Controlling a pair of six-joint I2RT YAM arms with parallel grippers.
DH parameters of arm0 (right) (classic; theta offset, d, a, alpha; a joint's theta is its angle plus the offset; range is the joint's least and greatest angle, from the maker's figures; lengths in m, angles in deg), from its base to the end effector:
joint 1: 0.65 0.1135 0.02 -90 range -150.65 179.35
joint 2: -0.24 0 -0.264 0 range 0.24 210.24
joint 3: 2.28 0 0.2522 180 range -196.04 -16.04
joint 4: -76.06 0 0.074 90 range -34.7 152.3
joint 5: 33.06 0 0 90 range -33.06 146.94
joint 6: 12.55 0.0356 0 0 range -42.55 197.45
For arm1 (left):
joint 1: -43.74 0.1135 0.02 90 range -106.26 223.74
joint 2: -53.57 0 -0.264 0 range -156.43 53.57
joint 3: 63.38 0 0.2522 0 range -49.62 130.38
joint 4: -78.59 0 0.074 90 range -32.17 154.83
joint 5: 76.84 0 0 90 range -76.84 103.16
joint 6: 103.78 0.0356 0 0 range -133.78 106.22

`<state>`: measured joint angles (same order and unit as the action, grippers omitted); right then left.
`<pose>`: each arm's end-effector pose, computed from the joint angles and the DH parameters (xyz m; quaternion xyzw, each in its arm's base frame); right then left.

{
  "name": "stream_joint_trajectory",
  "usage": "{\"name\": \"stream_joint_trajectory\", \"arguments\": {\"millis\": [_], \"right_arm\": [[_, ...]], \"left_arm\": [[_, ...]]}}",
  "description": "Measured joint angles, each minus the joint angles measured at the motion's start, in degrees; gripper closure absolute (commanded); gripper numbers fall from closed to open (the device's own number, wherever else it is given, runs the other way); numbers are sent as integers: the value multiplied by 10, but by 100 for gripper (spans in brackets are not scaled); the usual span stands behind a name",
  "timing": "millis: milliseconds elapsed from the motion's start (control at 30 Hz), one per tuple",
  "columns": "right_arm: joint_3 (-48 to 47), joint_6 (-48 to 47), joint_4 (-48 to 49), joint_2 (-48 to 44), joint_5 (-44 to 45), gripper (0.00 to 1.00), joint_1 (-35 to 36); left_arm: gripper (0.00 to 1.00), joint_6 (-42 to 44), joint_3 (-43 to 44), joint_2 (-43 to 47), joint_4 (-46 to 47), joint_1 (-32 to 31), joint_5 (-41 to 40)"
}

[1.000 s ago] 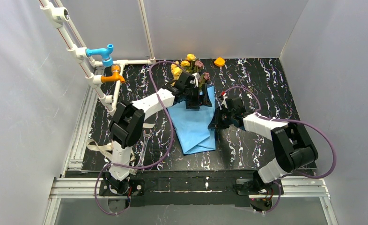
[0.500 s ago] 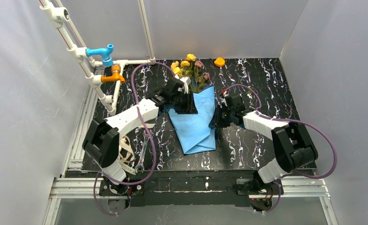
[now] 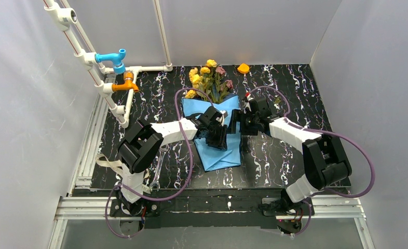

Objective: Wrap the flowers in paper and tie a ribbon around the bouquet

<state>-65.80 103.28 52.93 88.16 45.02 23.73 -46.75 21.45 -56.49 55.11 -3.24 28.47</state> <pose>0.2826 0.1361 0.1929 -0.0259 0.9275 0.2405 0.2851 0.2730 -0.3063 0.1726 0.1597 0.9148 -0.3200 0.1877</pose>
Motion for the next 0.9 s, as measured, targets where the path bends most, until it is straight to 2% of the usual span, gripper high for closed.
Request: {"name": "stream_joint_trajectory", "arguments": {"millis": [167, 367, 600, 767, 900], "right_arm": [[-49, -13, -10, 19, -1, 2, -12], [-88, -25, -6, 65, -11, 8, -49], [-97, -23, 25, 137, -76, 11, -84], [-112, -22, 52, 165, -107, 31, -83], [-116, -17, 73, 184, -129, 42, -89]], "left_arm": [[71, 0, -1, -4, 8, 0, 3], [72, 3, -1, -4, 9, 0, 4], [74, 4, -1, -12, 12, 0, 6], [75, 6, -1, -13, 12, 0, 8], [75, 9, -1, -13, 9, 0, 9]]}}
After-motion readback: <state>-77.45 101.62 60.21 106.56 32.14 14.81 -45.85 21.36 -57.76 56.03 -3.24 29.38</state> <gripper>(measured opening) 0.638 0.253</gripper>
